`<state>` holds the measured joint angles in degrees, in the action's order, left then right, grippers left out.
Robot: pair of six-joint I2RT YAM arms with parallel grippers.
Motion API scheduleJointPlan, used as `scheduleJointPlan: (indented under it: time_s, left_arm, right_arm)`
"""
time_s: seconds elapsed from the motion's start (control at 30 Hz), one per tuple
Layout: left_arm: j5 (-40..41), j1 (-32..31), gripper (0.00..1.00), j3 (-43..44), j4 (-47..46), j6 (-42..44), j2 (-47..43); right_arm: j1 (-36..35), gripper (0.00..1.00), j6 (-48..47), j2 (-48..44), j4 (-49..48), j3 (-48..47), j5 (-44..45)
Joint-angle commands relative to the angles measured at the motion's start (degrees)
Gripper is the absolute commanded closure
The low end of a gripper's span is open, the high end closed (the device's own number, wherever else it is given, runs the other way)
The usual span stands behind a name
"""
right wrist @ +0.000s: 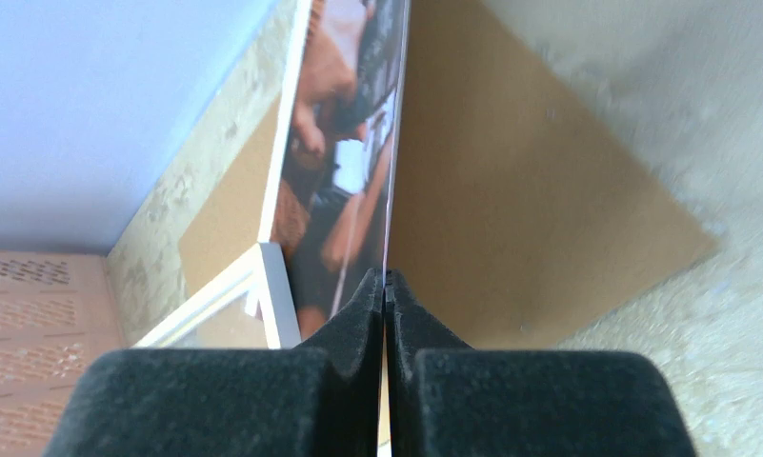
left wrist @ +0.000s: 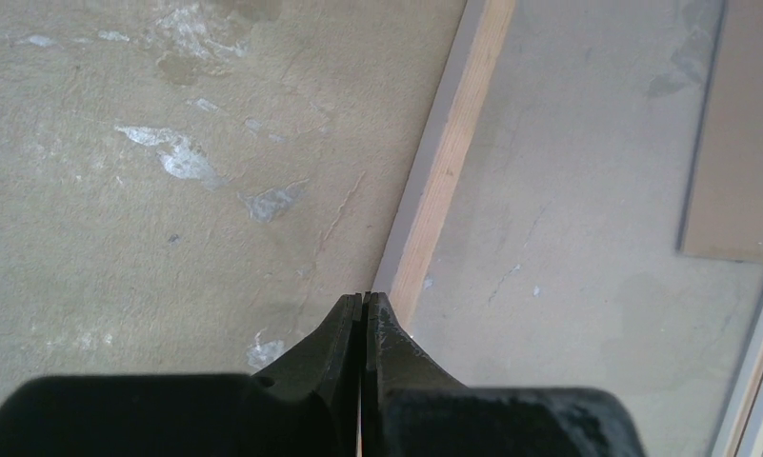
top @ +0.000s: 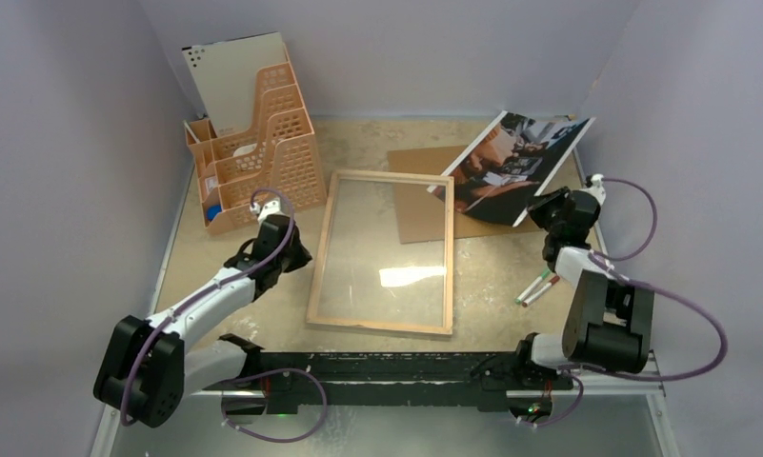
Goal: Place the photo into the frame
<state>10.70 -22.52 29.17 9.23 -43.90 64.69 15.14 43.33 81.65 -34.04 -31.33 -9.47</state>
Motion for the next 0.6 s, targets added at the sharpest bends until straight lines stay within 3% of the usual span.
scheduleJointPlan:
  time_s: [0.0,0.23,0.43,0.57]
  left_arm:
    - [0.11,0.20,1.00,3.52,0.46,0.50,-1.91]
    - [-0.45,0.20,0.86,7.02,2.04,0.43,-1.46]
    - [-2.44,0.22,0.79,11.78,3.17,0.61,-1.83]
    - [-3.23,0.20,0.66,15.38,4.46,1.27,-2.19]
  right_arm:
    - [0.21,1.00,-7.56,-7.25,7.72,-5.04,9.14]
    - [0.18,1.00,-13.43,-16.64,12.32,-8.90,9.79]
    - [0.12,1.00,-16.52,-20.91,18.72,-16.81,-2.30]
    - [0.07,1.00,-16.01,-22.47,21.24,-21.51,-12.45]
